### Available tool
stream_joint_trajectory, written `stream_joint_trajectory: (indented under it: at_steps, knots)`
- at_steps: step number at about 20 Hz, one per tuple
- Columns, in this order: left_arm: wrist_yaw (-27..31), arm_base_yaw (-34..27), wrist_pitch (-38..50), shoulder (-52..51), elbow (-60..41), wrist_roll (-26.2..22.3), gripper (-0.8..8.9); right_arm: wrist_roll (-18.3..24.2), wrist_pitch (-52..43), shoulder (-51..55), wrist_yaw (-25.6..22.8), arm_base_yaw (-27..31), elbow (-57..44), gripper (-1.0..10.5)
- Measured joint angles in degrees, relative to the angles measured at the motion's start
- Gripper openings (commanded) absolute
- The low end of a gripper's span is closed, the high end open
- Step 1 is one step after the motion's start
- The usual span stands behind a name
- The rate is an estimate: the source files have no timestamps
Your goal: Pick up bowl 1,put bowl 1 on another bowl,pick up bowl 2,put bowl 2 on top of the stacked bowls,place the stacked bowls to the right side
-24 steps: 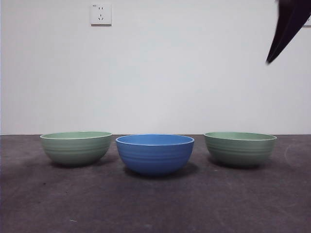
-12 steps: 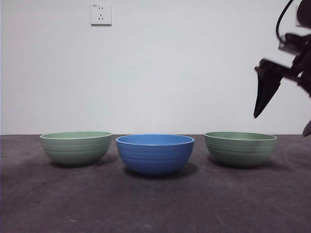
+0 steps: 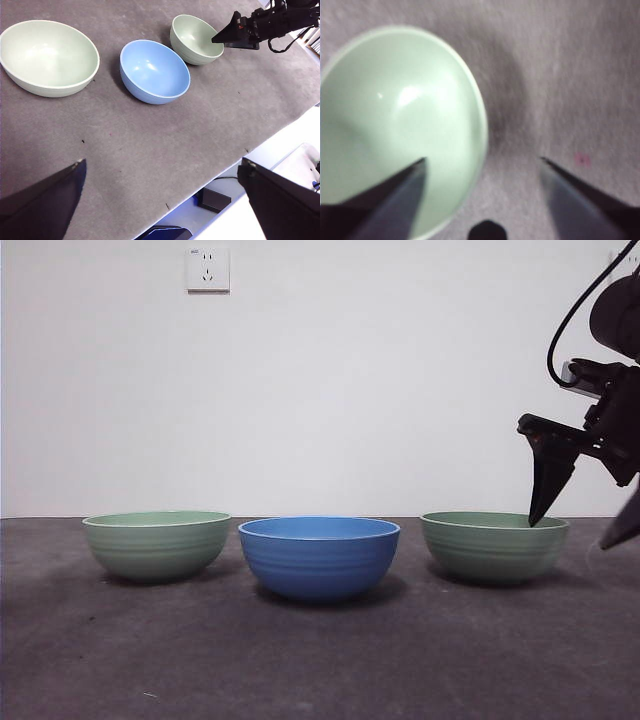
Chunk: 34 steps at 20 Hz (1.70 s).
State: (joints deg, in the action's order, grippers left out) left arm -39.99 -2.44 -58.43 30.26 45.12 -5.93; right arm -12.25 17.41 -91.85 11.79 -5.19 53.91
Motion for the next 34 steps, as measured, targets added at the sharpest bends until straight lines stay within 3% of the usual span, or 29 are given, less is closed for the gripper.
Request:
stream_joint_trajectory:
  at_steps: [6,9,19,26,34]
  knots:
    - [0.0,0.0,0.0,0.0,0.0,0.0,7.14,0.0,-0.2,-0.3,0.0,-0.1,0.0,1.2]
    - [0.0,0.0,0.0,0.0,0.0,0.0,7.14,0.0,-0.3,-0.9,0.0,-0.1,0.0,-0.1]
    - [0.0,0.0,0.0,0.0,0.0,0.0,7.14,0.0,0.5,3.1,0.0,-1.2,0.0,-0.1]
    - [0.0,0.0,0.0,0.0,0.0,0.0,7.14,2.1,11.9,8.6,0.0,-12.9,13.4,-0.1]
    - [0.7,2.4,0.0,0.0,0.0,0.0,7.14,2.6,11.4,-2.3,-3.5,-23.3,18.2,-0.1]
